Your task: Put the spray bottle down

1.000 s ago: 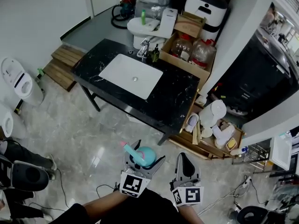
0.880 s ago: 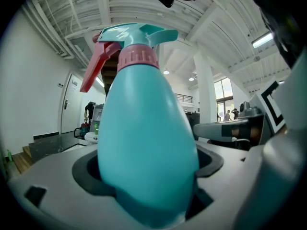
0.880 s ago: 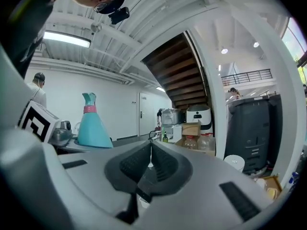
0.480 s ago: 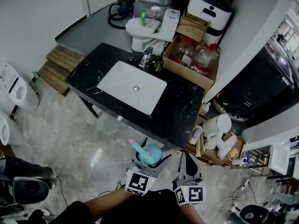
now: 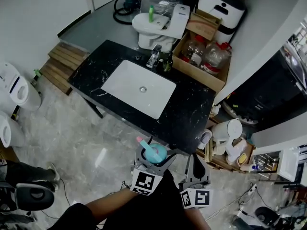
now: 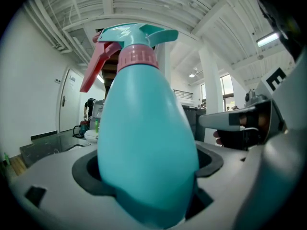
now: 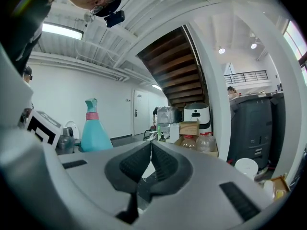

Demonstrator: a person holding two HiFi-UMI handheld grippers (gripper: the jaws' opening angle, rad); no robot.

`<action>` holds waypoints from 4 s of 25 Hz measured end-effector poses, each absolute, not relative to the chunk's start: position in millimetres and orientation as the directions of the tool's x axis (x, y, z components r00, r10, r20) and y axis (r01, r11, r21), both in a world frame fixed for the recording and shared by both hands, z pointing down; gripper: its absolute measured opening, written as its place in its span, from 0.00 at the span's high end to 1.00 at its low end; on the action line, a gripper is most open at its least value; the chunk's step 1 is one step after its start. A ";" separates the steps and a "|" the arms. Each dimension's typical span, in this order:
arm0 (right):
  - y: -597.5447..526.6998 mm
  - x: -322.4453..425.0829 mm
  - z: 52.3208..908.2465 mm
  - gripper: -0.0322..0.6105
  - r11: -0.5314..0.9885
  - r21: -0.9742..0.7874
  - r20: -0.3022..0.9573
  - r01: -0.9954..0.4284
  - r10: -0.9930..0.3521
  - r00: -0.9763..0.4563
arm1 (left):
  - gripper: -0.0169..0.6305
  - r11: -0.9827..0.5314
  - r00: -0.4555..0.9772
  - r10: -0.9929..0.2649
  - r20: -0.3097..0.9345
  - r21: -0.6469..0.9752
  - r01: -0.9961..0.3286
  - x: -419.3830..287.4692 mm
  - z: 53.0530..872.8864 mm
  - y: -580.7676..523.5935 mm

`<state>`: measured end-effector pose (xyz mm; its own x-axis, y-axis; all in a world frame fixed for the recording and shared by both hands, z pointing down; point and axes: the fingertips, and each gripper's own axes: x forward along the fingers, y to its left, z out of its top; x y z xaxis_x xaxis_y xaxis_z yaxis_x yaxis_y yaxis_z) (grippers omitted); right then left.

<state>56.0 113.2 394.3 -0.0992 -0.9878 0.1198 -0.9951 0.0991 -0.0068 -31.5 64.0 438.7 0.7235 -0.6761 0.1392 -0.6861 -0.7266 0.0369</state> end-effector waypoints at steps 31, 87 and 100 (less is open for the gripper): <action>-65.0 130.2 478.2 0.93 0.283 -0.036 0.191 -0.958 -0.939 -0.285 | 0.28 -0.680 0.653 -0.714 0.253 -0.033 -0.732 70.5 552.5 -108.9; -90.2 159.3 517.7 0.93 0.311 -0.106 0.313 -0.945 -0.891 -0.328 | 0.28 -0.683 0.580 -0.644 0.498 -0.032 -0.730 96.1 659.4 -138.5; -85.4 170.4 520.3 0.93 0.285 -0.125 0.313 -0.950 -0.897 -0.310 | 0.26 -0.672 0.558 -0.627 0.544 -0.014 -0.741 97.2 671.1 -143.8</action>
<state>170.4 -85.4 520.3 -0.3103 -0.8975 0.3134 -0.9504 0.2849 -0.1250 97.2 -143.8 671.1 0.5581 -0.6270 0.5435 -0.7408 -0.6716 -0.0142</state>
